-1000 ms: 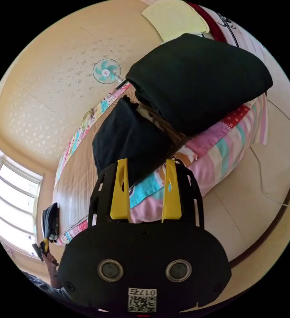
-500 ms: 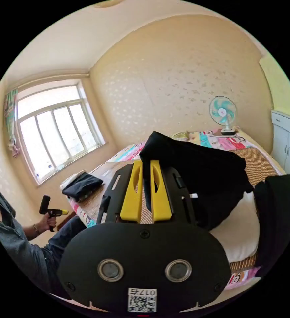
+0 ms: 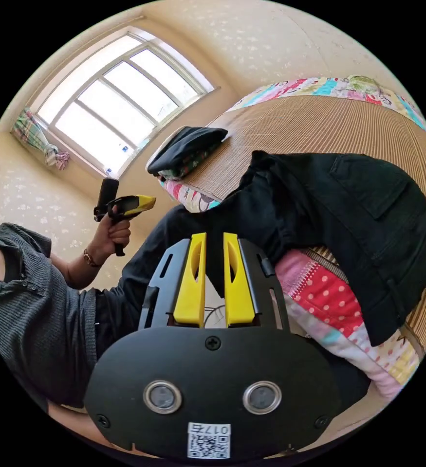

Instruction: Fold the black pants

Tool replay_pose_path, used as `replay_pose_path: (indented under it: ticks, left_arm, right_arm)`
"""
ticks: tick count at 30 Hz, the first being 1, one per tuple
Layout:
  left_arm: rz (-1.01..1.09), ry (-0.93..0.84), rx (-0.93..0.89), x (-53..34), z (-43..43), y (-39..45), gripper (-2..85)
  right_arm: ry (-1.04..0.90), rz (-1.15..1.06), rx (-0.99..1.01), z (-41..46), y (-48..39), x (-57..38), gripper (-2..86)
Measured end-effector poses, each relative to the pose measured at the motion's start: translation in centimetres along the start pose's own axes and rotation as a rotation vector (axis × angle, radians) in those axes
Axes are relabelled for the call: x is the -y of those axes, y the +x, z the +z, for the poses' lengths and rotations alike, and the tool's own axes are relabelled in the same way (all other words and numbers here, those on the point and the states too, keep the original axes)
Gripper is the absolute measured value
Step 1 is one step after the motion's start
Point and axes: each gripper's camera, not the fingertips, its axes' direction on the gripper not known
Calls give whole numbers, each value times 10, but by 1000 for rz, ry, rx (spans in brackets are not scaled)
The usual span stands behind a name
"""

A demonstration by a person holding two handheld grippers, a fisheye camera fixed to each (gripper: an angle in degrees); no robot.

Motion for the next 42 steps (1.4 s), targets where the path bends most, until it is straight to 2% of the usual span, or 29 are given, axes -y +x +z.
replay_pose_path:
  ticks: [2,4,6,8,10,14,16,19,20,24,25,27,29,32,34,37,39,41,42]
  left_arm:
    - [-3,6,4,-2,2,1,35]
    - [4,7,12,-4,6,3,38]
    - [22,-6,27,-5,14,7,41]
    - [62,-46,44,-6,33,18,52]
    - [122,-86,61,-7,52,32,60]
    - [289,-161,100,-7,98,79,88]
    - [387,-182,115,-6,117,106,112]
    - [582,-164,280,1,144,156,173]
    - [679,-118,344,2,150,177,196]
    - [938,13,474,-2,161,228,190]
    - [1025,61,466,-9,159,241,152]
    - [1059,158,485,-17,147,253,110]
    - [964,231,338,-11,114,254,80]
    - [826,347,128,-1,63,241,75]
    - [801,364,40,9,38,237,74]
    - [872,327,-102,25,12,238,70]
    - [932,277,-180,33,6,242,68]
    - [954,233,-208,41,8,246,68]
    - [945,223,-215,43,10,247,69]
  right_arm:
    - [169,113,-59,-48,21,-11,81]
    - [300,255,-277,-96,54,-25,101]
    - [247,364,-409,-105,86,-29,113]
    - [119,414,-327,-94,119,-27,115]
    - [87,379,-106,-76,129,-25,89]
    - [161,285,-22,-80,84,-10,49]
    - [211,199,98,-89,45,10,33]
    - [202,74,190,-94,-13,42,23]
    - [195,51,191,-95,-25,47,22]
    - [111,-74,106,-94,-106,73,20]
    - [136,-96,67,-100,-124,73,21]
    - [164,-181,38,-118,-145,69,24]
    - [251,-296,90,-147,-160,56,28]
    - [409,-341,-28,-196,-167,26,40]
    - [430,-322,-136,-213,-157,15,91]
    - [440,-338,-127,-212,-139,23,149]
    - [381,-379,-49,-198,-132,40,157]
    - [304,-427,124,-182,-129,59,152]
    - [304,-490,253,-176,-131,64,117]
